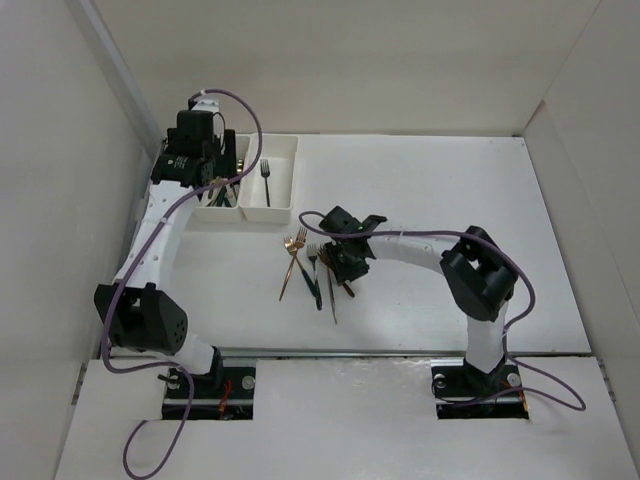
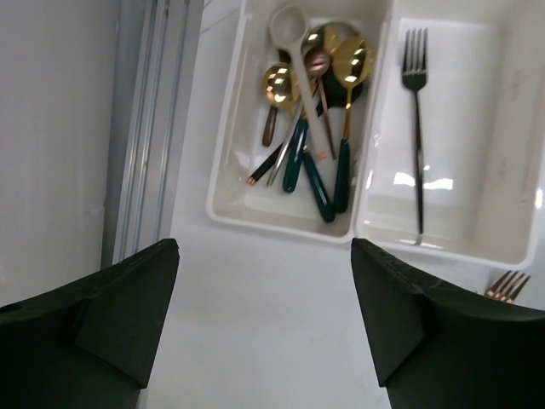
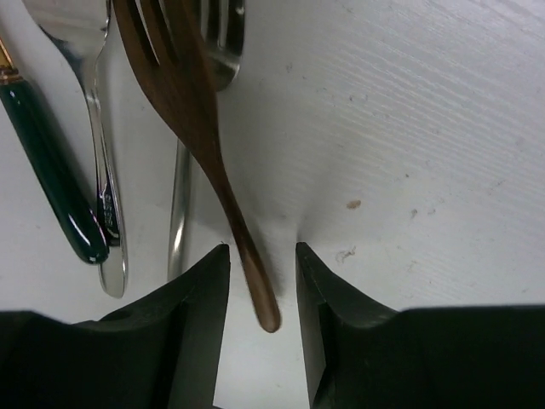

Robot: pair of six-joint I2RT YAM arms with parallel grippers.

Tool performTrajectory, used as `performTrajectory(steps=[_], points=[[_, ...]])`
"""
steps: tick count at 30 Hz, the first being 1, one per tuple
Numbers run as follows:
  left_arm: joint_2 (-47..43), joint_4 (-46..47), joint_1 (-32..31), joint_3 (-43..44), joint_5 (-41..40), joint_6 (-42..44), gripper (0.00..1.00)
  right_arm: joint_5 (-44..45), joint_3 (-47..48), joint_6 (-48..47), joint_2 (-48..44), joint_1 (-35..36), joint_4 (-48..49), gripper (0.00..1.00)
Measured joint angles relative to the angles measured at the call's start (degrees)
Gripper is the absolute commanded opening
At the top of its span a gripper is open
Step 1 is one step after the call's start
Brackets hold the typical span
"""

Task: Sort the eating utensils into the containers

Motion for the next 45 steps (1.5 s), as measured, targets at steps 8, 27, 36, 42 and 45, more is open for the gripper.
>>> performTrajectory(steps=[8, 27, 36, 42, 45], points=[[-6.2, -0.9, 6.9, -7.5, -1.5, -0.5, 0.82, 6.8, 6.4, 1.3, 5.4, 1.5, -1.6, 0.07], [-11.1, 1.9, 7.8, -9.9, -2.6, -0.8, 0.82, 25.0, 63.3, -4.0, 18.3, 0.9, -7.2, 0.0], [-9.7, 2.8, 7.3, -11.3, -2.7, -0.9, 0.82, 20.3, 66.8, -4.9, 31.8, -0.3, 19.0, 0.15], [-9.4, 2.8, 7.3, -11.8, -3.4, -0.8, 0.82, 17.9, 68.7, -3.9, 41.1, -0.6, 20.5, 0.85], [-9.2, 2.8, 7.3, -11.8, -3.6, -0.8, 0.82, 16.8, 65.1, -3.8, 39.6, -0.6, 21.4, 0.98]])
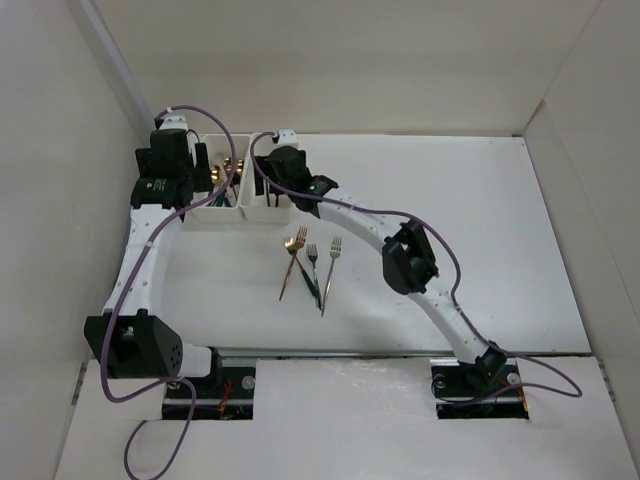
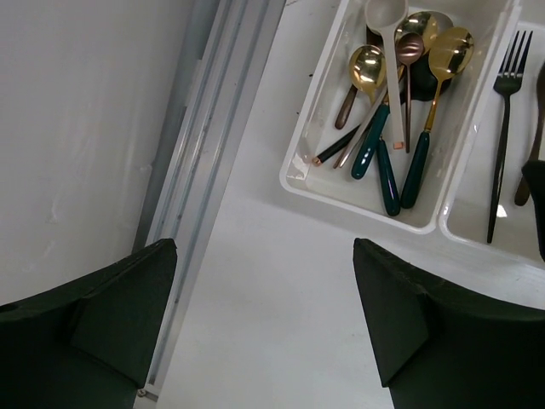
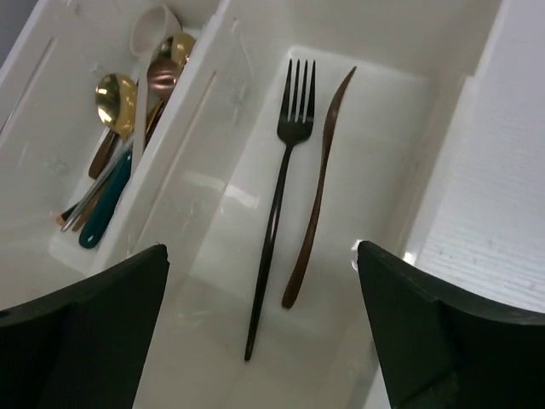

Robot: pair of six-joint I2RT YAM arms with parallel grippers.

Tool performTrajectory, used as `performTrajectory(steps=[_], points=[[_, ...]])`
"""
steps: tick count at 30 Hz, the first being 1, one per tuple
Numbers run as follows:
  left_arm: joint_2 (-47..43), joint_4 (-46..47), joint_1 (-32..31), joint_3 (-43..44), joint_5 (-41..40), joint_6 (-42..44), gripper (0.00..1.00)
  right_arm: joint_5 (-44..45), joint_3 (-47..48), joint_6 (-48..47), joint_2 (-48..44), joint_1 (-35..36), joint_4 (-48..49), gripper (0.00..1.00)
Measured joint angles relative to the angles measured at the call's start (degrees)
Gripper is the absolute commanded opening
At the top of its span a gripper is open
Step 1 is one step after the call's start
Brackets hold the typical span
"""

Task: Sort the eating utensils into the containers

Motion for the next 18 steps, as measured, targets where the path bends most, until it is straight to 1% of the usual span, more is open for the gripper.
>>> performTrajectory(steps=[2, 4, 5, 7, 8, 9, 12, 13, 16, 18], points=[[0.1, 0.0, 0.0, 0.0, 0.2, 0.0, 0.82, -0.4, -2.5, -0.1, -2.9, 0.2, -1.2, 0.98], [0.3, 0.0, 0.0, 0.0, 0.3, 0.0, 0.82, -0.6, -6.1, -0.1, -7.5, 0.2, -2.2, 0.93], [0.5, -0.1, 0.0, 0.0, 0.5, 0.0, 0.82, -0.4, -9.0, 0.1, -10.7, 0.3, -2.8, 0.85], [0.7, 0.0, 0.0, 0.0, 0.6, 0.0, 0.82, 1.0, -16.5, 0.9, -18.8, 0.5, -3.7, 0.75], [0.7, -0.1, 0.0, 0.0, 0.7, 0.0, 0.82, 1.4, -20.5, 2.0, -23.1, 0.7, -4.9, 0.66], [0.8, -0.1, 0.0, 0.0, 0.7, 0.0, 0.82, 1.7, -23.8, 3.3, -27.1, 0.9, -6.0, 0.64], [0.9, -0.1, 0.0, 0.0, 0.7, 0.0, 0.82, 1.8, -34.0, 7.6, -36.8, 1.7, -8.5, 0.64], [1.0, -0.1, 0.0, 0.0, 0.7, 0.0, 0.82, 1.8, -37.0, 9.0, -38.6, 1.7, -9.5, 0.68], [1.0, -0.1, 0.0, 0.0, 0.8, 0.0, 0.82, 1.4, -44.5, 12.6, -39.3, 2.4, -13.5, 0.75], [1.0, -0.1, 0.0, 0.0, 0.9, 0.0, 0.82, 1.2, -49.2, 14.2, -37.2, 2.7, -15.8, 0.75]])
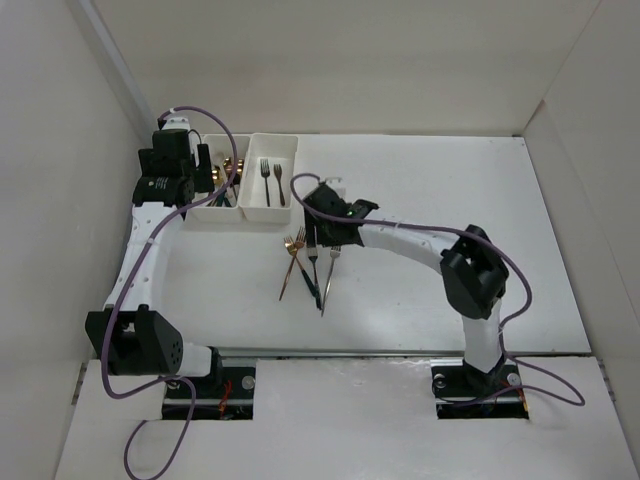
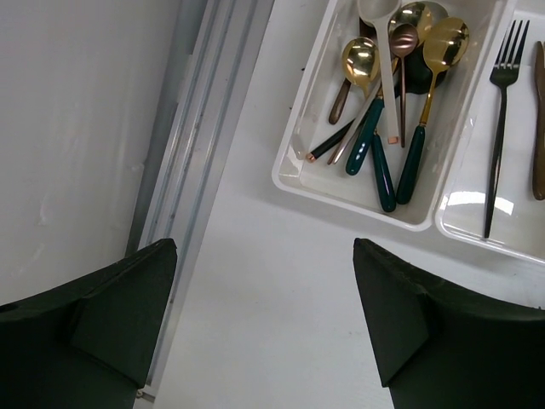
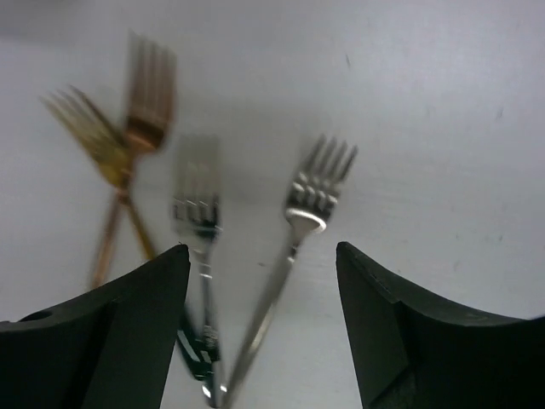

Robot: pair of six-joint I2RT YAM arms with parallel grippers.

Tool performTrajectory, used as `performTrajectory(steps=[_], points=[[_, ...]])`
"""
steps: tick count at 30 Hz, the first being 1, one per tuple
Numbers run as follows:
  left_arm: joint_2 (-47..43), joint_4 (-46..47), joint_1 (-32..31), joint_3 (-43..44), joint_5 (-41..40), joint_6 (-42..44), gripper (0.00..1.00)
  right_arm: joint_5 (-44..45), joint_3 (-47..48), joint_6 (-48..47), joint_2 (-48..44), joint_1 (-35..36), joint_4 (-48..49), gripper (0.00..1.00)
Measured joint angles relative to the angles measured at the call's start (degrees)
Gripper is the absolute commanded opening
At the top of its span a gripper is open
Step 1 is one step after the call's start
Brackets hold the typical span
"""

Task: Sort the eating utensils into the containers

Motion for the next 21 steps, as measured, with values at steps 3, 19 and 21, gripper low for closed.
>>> performTrajectory(steps=[3, 19, 21], points=[[0.1, 0.0, 0.0, 0.0, 0.2, 0.0, 0.82, -0.9, -4.4, 1.6, 3.4, 0.4, -4.3, 0.73], [0.1, 0.0, 0.0, 0.0, 0.1, 0.1, 0.82, -3.3, -2.8, 5.3, 8.1, 0.9, -6.4, 0.0], [0.1, 0.0, 0.0, 0.0, 0.0, 0.1, 0.82, -3.1, -2.7, 5.8, 8.0, 0.6, -6.4, 0.0]])
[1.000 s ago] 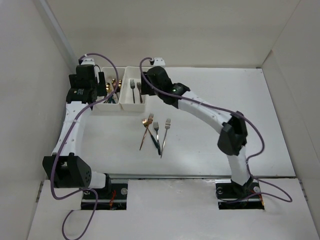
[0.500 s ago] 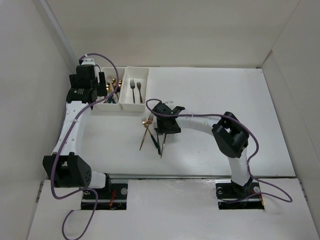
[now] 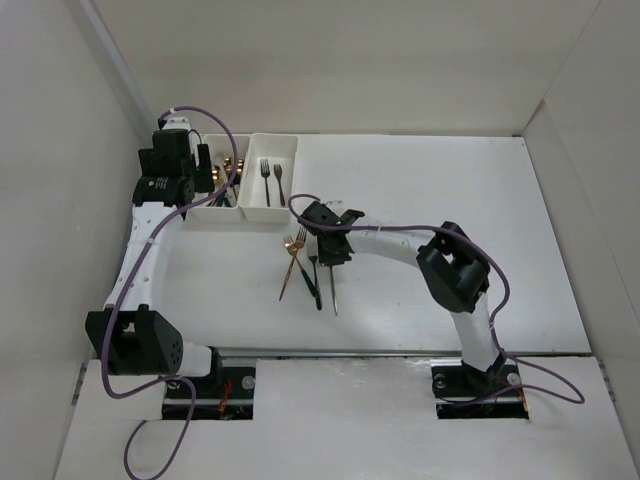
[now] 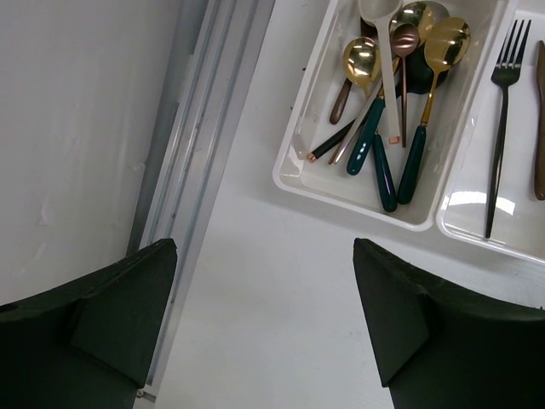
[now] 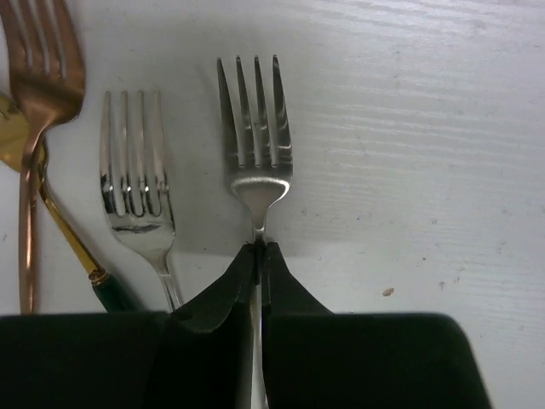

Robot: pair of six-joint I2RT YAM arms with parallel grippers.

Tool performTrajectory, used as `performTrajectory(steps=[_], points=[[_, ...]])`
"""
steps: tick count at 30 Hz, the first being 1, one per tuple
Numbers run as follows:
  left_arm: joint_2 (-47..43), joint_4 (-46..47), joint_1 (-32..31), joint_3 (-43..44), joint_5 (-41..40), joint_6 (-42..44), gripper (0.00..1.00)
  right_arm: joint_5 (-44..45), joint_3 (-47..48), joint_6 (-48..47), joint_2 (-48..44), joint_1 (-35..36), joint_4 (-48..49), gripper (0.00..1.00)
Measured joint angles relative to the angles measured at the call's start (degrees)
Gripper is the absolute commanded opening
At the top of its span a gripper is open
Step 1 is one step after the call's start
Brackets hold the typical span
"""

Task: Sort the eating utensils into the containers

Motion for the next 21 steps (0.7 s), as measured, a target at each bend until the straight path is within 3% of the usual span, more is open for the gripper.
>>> performTrajectory(steps=[5, 10, 16, 21], points=[[0.0, 0.0, 0.0, 0.0, 0.0, 0.0, 0.82, 6.6, 2.0, -0.6, -0.1, -1.0, -4.1, 0.0], [0.7, 0.0, 0.0, 0.1, -0.1, 0.0, 0.82, 17.1, 17.0, -8.9, 0.0, -2.6, -5.2, 0.0], [2.6, 0.0, 0.0, 0.2, -0.2, 0.0, 0.82, 19.2, 31.3, -20.8, 0.4, -3.5, 22.2, 0.0], [3.4, 0.0, 0.0, 0.2, -0.4, 0.0, 0.82, 18.7, 56.8, -23.8, 19.0, -3.9, 37.2, 0.0]])
